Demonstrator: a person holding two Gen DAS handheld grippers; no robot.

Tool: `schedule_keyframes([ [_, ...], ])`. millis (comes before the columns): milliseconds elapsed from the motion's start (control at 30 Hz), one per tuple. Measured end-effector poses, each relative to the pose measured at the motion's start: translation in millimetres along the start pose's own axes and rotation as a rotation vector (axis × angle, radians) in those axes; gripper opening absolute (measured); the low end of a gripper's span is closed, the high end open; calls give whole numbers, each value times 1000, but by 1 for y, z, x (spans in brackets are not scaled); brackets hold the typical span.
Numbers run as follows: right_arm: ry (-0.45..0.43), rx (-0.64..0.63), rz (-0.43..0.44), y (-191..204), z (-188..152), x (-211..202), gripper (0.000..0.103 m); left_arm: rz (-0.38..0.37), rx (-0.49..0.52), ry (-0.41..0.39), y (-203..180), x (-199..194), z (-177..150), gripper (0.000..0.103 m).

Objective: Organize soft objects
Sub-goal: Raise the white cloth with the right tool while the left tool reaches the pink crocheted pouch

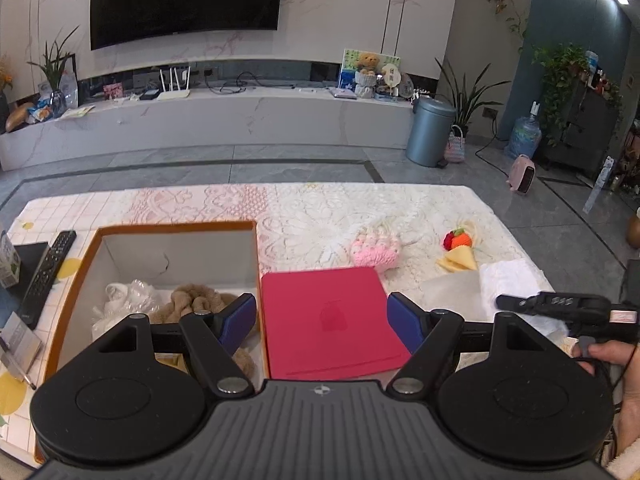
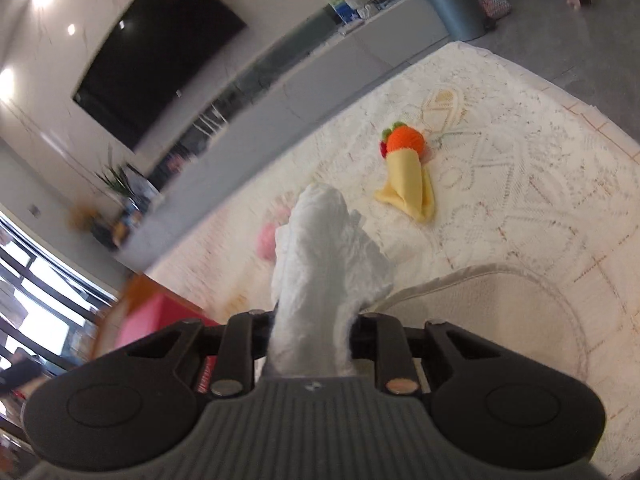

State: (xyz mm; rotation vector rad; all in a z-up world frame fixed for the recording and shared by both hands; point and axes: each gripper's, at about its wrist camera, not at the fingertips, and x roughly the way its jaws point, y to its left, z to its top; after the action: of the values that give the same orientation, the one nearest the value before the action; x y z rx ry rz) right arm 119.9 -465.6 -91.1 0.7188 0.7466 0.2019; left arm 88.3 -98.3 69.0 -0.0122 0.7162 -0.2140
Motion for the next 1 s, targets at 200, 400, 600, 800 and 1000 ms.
schedule_keyframes([
  [200,-10,72,137,0,17,-35,35,-22,-12,-1,-9,5,11,88],
  [400,2,46,106,14,14,-37,33,-66,-7,35,-24,15,6,88],
  [600,-25,34,96,19,11,-34,14,-47,41,54,-36,22,1,88],
  [800,-194,-38,34,26,20,-78,13,-3,140,84,-57,39,13,88],
  [1000,-257,-53,-44,8,17,-101,13,-6,285,104,-95,90,38,88],
])
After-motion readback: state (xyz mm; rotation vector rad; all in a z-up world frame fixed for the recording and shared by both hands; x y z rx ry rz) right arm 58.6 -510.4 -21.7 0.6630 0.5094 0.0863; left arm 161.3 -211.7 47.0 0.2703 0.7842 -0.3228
